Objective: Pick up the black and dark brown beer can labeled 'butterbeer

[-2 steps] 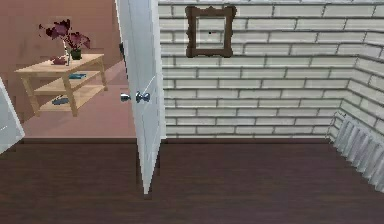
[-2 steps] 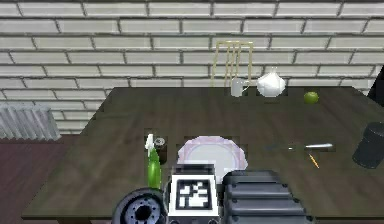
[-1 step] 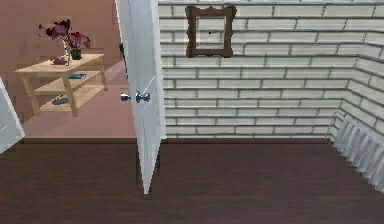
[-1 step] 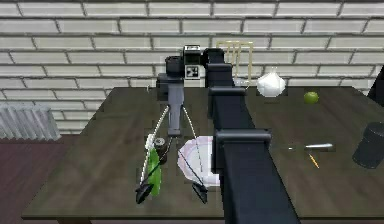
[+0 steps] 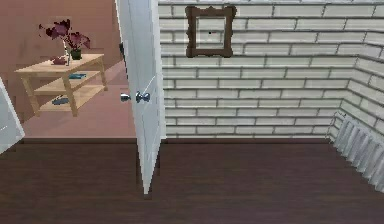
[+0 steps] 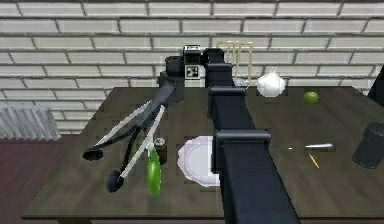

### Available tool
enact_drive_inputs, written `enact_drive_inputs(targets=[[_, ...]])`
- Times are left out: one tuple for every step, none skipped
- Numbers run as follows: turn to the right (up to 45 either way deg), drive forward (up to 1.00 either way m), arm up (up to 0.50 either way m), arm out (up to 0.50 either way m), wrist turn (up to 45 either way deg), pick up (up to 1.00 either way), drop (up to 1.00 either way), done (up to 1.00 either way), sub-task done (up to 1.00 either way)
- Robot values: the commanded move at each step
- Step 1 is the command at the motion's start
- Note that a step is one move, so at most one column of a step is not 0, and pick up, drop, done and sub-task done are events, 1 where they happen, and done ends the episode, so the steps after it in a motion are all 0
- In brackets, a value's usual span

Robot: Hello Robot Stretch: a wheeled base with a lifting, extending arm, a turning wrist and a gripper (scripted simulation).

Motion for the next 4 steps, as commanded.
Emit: enact_drive_inputs(targets=[[0.0, 0.00, 0.00, 0.00, 45.0, 0.00, 0.00, 0.00, 0.00], [0.0, 0.00, 0.00, 0.00, 45.0, 0.00, 0.00, 0.00, 0.00], [0.0, 0.00, 0.00, 0.00, 15.0, 0.00, 0.00, 0.00, 0.00], [0.0, 0.00, -0.26, 0.00, 0.0, 0.00, 0.00, 0.00, 0.00]])
